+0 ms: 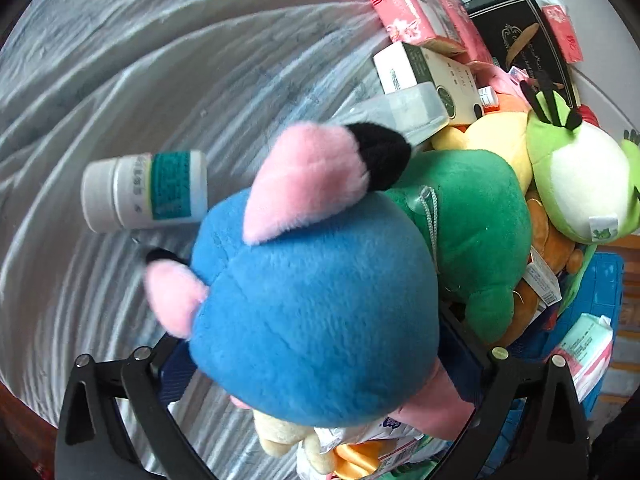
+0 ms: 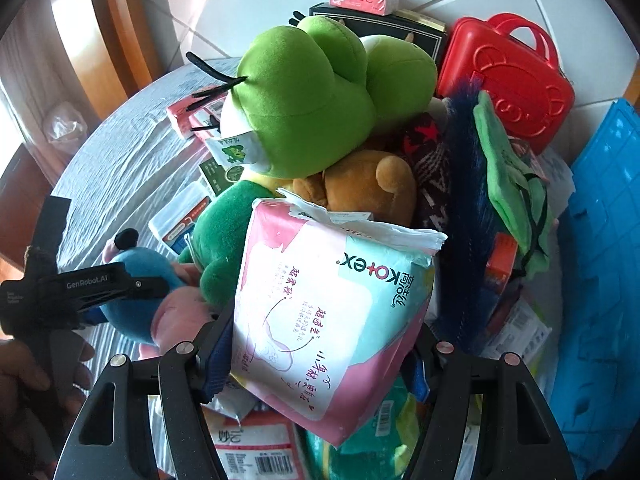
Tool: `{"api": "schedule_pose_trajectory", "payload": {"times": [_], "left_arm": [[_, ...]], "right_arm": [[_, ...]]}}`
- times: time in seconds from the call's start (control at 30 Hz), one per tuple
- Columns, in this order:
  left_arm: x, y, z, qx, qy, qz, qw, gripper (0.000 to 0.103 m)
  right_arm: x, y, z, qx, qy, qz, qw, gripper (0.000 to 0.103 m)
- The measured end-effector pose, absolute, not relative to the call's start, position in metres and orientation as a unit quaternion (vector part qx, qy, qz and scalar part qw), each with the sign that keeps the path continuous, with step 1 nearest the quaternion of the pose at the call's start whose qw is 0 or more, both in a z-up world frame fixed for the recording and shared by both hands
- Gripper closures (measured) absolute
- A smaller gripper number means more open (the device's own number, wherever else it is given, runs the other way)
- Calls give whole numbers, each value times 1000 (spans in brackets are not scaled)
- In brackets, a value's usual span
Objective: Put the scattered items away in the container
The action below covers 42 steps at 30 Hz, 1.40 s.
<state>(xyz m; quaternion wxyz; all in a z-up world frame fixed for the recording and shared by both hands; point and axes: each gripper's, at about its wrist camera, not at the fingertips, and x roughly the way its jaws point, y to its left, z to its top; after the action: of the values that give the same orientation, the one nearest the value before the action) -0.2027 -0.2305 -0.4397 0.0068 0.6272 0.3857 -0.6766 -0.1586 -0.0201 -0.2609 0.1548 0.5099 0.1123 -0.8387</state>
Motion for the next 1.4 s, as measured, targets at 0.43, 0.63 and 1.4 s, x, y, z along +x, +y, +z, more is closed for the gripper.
{"api": "schedule_pose_trajectory", "payload": {"times": [0.43, 0.63, 1.4], "left_arm": [[-200, -230, -390, 601, 320, -732, 10, 25], [-193, -232, -358, 579, 301, -757, 23, 25], [-170, -207, -195, 478, 261, -839, 2, 25]], "right_arm": [[-162, -16, -252, 505, 112, -841, 160, 35], [-161, -17, -240, 495, 116, -844, 170, 35], [-139, 27, -141, 431, 73, -875, 207, 35]]}}
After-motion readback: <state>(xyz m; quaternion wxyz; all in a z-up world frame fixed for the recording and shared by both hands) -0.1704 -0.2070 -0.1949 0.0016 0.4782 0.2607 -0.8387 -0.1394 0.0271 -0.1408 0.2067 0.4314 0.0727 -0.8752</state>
